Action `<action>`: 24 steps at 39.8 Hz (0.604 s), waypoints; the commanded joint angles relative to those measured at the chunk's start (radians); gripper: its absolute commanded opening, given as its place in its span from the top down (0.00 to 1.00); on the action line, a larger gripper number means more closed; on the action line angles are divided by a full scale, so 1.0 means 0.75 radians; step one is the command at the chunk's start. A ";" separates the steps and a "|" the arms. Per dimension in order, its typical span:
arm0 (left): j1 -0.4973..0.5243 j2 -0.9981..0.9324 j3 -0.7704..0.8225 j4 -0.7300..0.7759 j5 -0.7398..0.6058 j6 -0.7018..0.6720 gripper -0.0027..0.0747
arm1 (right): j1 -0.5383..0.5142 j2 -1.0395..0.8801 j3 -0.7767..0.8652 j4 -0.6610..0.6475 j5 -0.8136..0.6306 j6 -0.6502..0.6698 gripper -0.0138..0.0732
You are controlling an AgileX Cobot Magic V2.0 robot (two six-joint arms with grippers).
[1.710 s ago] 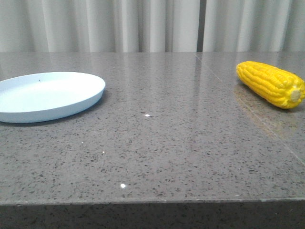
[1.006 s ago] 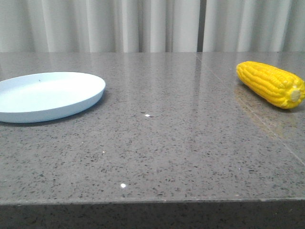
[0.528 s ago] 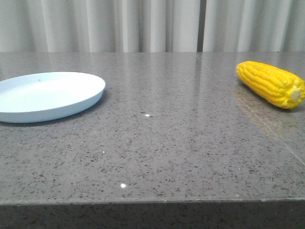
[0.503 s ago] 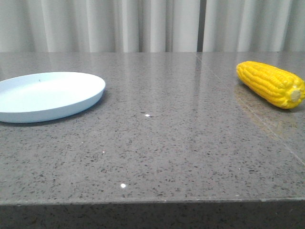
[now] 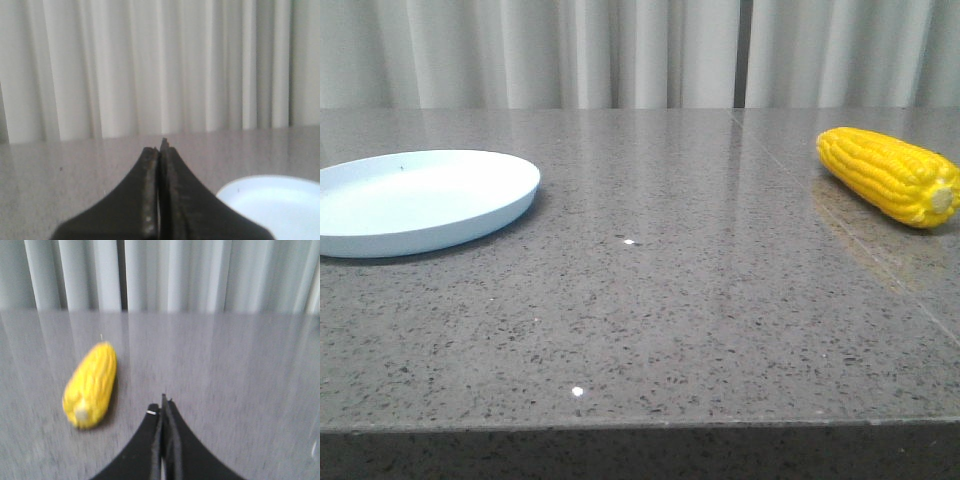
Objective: Place corn on plate with both arms
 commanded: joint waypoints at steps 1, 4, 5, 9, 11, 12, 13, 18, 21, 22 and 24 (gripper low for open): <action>0.000 0.036 -0.203 -0.022 0.003 -0.017 0.99 | -0.004 0.028 -0.208 0.001 0.001 -0.004 0.96; 0.000 0.129 -0.334 -0.022 0.158 -0.017 0.99 | -0.004 0.116 -0.326 0.042 0.071 0.019 0.96; 0.000 0.171 -0.365 -0.022 0.213 -0.011 0.99 | -0.004 0.156 -0.354 0.056 0.083 0.019 0.97; 0.000 0.329 -0.481 -0.022 0.301 -0.004 0.99 | -0.004 0.317 -0.461 0.089 0.099 0.019 0.97; 0.000 0.392 -0.507 -0.022 0.299 -0.004 0.99 | -0.004 0.388 -0.483 0.089 0.084 0.018 0.97; 0.000 0.423 -0.518 -0.022 0.296 -0.004 0.99 | -0.004 0.424 -0.490 0.089 0.073 0.018 0.97; 0.000 0.448 -0.528 -0.022 0.293 -0.004 0.99 | -0.004 0.455 -0.495 0.089 0.064 0.018 0.97; 0.000 0.499 -0.534 -0.022 0.296 -0.004 0.99 | -0.004 0.526 -0.497 0.089 0.018 0.018 0.97; 0.000 0.499 -0.534 -0.022 0.299 -0.004 0.99 | -0.004 0.527 -0.497 0.089 -0.011 0.018 0.95; 0.000 0.499 -0.534 -0.022 0.299 -0.004 0.99 | -0.004 0.527 -0.497 0.089 -0.018 0.018 0.94; 0.000 0.499 -0.534 -0.022 0.296 -0.004 0.95 | -0.004 0.527 -0.497 0.089 -0.025 0.018 0.88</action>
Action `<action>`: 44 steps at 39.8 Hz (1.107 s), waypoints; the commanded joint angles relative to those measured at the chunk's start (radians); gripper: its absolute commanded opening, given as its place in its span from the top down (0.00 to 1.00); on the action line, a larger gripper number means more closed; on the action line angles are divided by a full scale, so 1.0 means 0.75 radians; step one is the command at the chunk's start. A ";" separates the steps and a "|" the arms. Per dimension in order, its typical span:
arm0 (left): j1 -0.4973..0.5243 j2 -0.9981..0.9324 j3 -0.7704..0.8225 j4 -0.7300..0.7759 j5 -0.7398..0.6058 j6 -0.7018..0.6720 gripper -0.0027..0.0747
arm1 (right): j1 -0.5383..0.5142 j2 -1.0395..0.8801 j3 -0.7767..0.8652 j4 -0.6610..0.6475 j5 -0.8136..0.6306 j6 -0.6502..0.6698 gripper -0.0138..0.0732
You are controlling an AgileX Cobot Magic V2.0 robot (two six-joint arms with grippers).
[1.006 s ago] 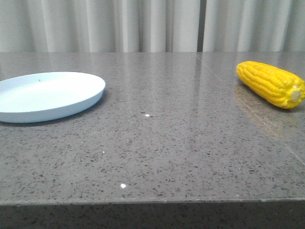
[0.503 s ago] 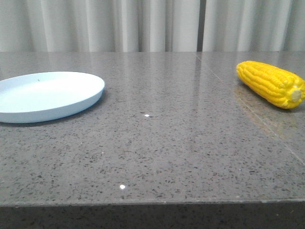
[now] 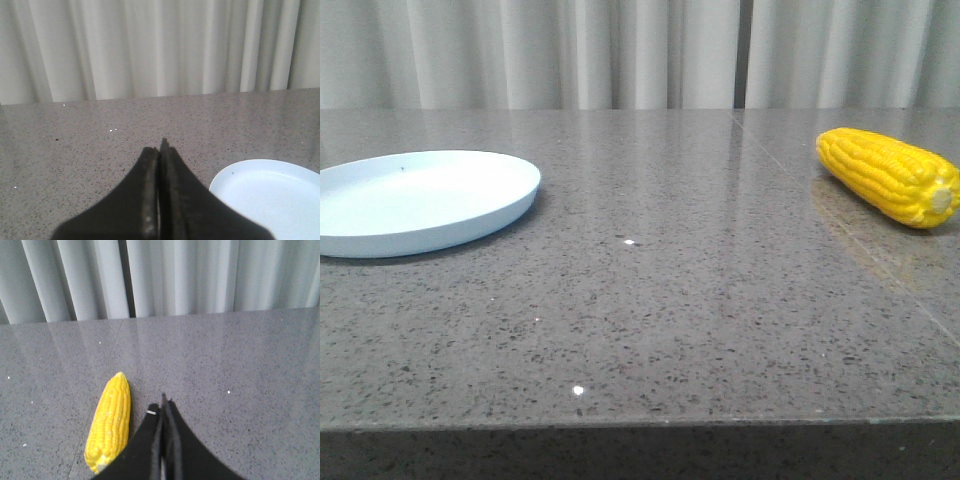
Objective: Place corn on plate with both arms
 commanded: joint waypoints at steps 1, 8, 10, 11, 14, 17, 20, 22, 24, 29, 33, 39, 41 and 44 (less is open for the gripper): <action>0.000 0.019 -0.049 -0.013 -0.099 -0.004 0.91 | -0.004 0.019 -0.049 0.003 -0.136 0.002 0.85; 0.000 0.019 -0.049 -0.013 -0.099 -0.004 0.37 | -0.004 0.019 -0.048 0.003 -0.120 0.002 0.38; 0.000 0.019 -0.049 -0.013 -0.099 -0.004 0.23 | -0.004 0.019 -0.048 0.003 -0.117 0.002 0.26; 0.000 0.019 -0.049 -0.013 -0.099 -0.004 0.17 | -0.004 0.019 -0.048 0.003 -0.117 0.002 0.21; 0.000 0.019 -0.049 -0.013 -0.099 -0.004 0.12 | -0.004 0.019 -0.048 0.003 -0.119 0.002 0.14; 0.000 0.019 -0.049 -0.013 -0.109 -0.004 0.13 | -0.004 0.019 -0.048 0.003 -0.113 0.002 0.14; 0.000 0.022 -0.049 -0.040 -0.109 -0.004 0.14 | -0.004 0.019 -0.048 0.003 -0.113 0.002 0.14; 0.000 0.042 -0.056 -0.048 -0.089 -0.004 0.15 | -0.004 0.019 -0.048 0.003 -0.113 0.002 0.14; -0.005 0.094 -0.069 -0.051 -0.060 -0.004 0.17 | -0.004 0.019 -0.048 0.003 -0.113 0.002 0.14; -0.038 0.274 -0.133 -0.054 -0.019 -0.004 0.17 | -0.004 0.019 -0.048 0.003 -0.113 0.002 0.14; -0.083 0.466 -0.233 -0.068 0.101 -0.004 0.17 | -0.004 0.019 -0.048 0.003 -0.113 0.002 0.14; -0.156 0.762 -0.428 -0.070 0.363 -0.004 0.17 | -0.004 0.020 -0.048 0.003 -0.113 0.002 0.14; -0.177 0.849 -0.491 -0.080 0.408 -0.004 0.17 | -0.004 0.020 -0.048 0.003 -0.113 0.002 0.14; -0.199 0.972 -0.560 -0.105 0.451 -0.004 0.17 | -0.004 0.020 -0.048 0.003 -0.113 0.002 0.14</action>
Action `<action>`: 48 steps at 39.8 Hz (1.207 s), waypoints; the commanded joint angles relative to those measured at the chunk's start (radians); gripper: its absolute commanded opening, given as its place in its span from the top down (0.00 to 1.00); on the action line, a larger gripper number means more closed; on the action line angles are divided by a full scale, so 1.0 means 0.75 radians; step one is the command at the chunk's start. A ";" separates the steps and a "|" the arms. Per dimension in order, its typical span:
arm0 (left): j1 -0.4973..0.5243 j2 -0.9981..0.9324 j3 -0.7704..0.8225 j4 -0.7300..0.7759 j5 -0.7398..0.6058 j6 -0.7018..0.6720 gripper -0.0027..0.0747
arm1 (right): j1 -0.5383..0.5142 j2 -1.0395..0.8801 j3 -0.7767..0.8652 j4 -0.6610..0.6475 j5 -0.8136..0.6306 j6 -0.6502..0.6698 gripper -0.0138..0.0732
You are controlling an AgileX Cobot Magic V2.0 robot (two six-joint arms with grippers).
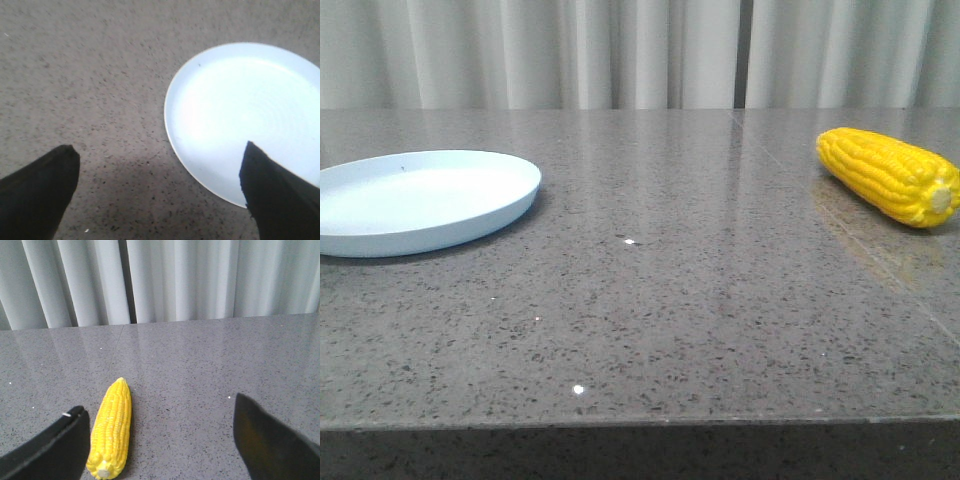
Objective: Place corn on plate with both arms
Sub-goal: 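Lower the left gripper onto the plate rim and push it toward the table center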
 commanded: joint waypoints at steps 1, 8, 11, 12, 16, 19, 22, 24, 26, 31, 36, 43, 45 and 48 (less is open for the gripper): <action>-0.032 0.119 -0.130 -0.038 -0.003 -0.004 0.17 | -0.004 0.020 -0.045 0.001 -0.102 0.001 0.14; -0.032 0.361 -0.283 -0.067 0.126 -0.004 0.17 | -0.004 0.020 -0.045 0.001 -0.102 0.001 0.14; -0.032 0.451 -0.332 -0.078 0.151 -0.004 0.17 | -0.004 0.020 -0.045 0.001 -0.102 0.001 0.14; -0.032 0.473 -0.342 -0.087 0.155 -0.004 0.17 | -0.004 0.020 -0.045 0.001 -0.102 0.001 0.14; -0.032 0.572 -0.378 -0.090 0.157 -0.004 0.17 | -0.004 0.020 -0.045 0.001 -0.102 0.001 0.14; -0.032 0.623 -0.402 -0.090 0.162 -0.004 0.18 | -0.004 0.020 -0.045 0.001 -0.102 0.001 0.14; -0.032 0.660 -0.423 -0.093 0.169 -0.004 0.24 | -0.004 0.020 -0.045 0.001 -0.102 0.001 0.14; -0.032 0.673 -0.425 -0.099 0.166 -0.004 0.29 | -0.004 0.020 -0.045 0.001 -0.102 0.001 0.14; -0.032 0.680 -0.425 -0.099 0.166 -0.004 0.37 | -0.004 0.020 -0.045 0.001 -0.102 0.001 0.14; -0.032 0.686 -0.425 -0.099 0.172 -0.004 0.58 | -0.004 0.020 -0.045 0.001 -0.102 0.001 0.14; -0.032 0.686 -0.425 -0.099 0.172 -0.004 0.77 | -0.004 0.020 -0.045 0.001 -0.102 0.001 0.14; -0.032 0.683 -0.431 -0.101 0.157 -0.004 0.99 | -0.004 0.020 -0.045 0.001 -0.102 0.001 0.14; -0.032 0.680 -0.446 -0.108 0.164 -0.004 0.99 | -0.004 0.020 -0.045 0.001 -0.102 0.001 0.14; -0.032 0.663 -0.483 -0.167 0.163 -0.004 0.99 | -0.004 0.020 -0.045 0.001 -0.102 0.001 0.14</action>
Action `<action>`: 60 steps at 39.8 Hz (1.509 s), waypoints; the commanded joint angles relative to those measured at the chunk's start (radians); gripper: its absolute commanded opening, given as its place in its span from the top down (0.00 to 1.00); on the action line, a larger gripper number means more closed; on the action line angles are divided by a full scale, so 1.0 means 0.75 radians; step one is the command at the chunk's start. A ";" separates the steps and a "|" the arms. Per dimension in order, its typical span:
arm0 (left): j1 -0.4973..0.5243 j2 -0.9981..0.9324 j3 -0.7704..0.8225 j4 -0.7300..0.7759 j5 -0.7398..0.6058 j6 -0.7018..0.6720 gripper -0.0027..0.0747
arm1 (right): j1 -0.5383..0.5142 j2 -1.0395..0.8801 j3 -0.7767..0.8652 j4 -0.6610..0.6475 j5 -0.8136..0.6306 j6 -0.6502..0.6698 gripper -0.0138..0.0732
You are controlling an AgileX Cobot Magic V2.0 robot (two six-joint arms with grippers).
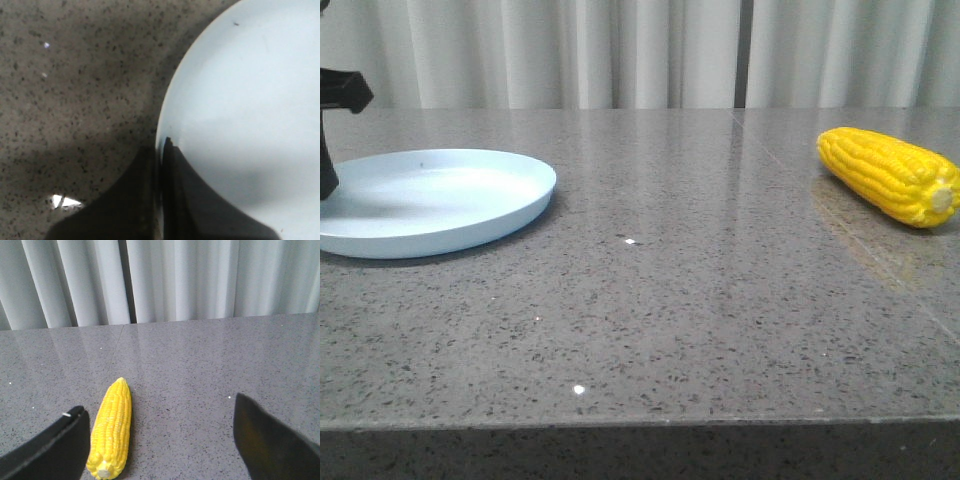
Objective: Place corn on plate with both arms
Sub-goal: 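Lower the left gripper onto the plate rim and push it toward the table center, then lift the left gripper away from the plate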
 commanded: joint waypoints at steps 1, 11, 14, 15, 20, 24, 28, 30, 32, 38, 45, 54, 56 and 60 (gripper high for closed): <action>-0.008 -0.073 -0.082 -0.088 -0.033 0.001 0.99 | -0.004 0.019 -0.045 0.001 -0.102 0.001 0.14; -0.082 -0.090 -0.246 -0.464 0.001 0.139 0.99 | -0.004 0.019 -0.045 0.001 -0.102 0.001 0.14; -0.149 -0.059 -0.269 -0.473 -0.013 0.139 0.99 | -0.004 0.019 -0.045 0.001 -0.102 0.001 0.14; -0.173 -0.043 -0.268 -0.473 -0.020 0.139 0.99 | -0.004 0.019 -0.045 0.001 -0.102 0.001 0.14; -0.246 0.039 -0.268 -0.475 -0.031 0.134 0.99 | -0.004 0.019 -0.045 0.001 -0.102 0.001 0.14; -0.268 0.106 -0.268 -0.476 -0.026 0.130 0.99 | -0.004 0.019 -0.045 0.001 -0.102 0.001 0.14; -0.270 0.146 -0.268 -0.478 -0.023 0.130 0.99 | -0.004 0.019 -0.045 0.001 -0.102 0.001 0.14; -0.270 0.149 -0.268 -0.478 -0.023 0.130 0.99 | -0.004 0.019 -0.045 0.001 -0.102 0.001 0.14; -0.270 0.151 -0.268 -0.476 -0.023 0.130 0.95 | -0.004 0.019 -0.045 0.001 -0.102 0.001 0.14; -0.268 0.148 -0.271 -0.473 -0.018 0.130 0.71 | -0.004 0.019 -0.045 0.001 -0.102 0.001 0.14; -0.262 0.067 -0.316 -0.360 0.008 0.133 0.50 | -0.004 0.019 -0.045 0.001 -0.102 0.001 0.14; -0.260 -0.143 -0.311 0.069 0.016 -0.057 0.74 | -0.004 0.019 -0.045 0.001 -0.102 0.001 0.14; -0.260 -0.189 -0.292 0.192 0.030 -0.128 0.84 | -0.004 0.019 -0.045 0.001 -0.102 0.001 0.14; -0.260 -0.282 -0.239 0.323 0.061 -0.159 0.99 | -0.004 0.019 -0.045 0.001 -0.102 0.001 0.14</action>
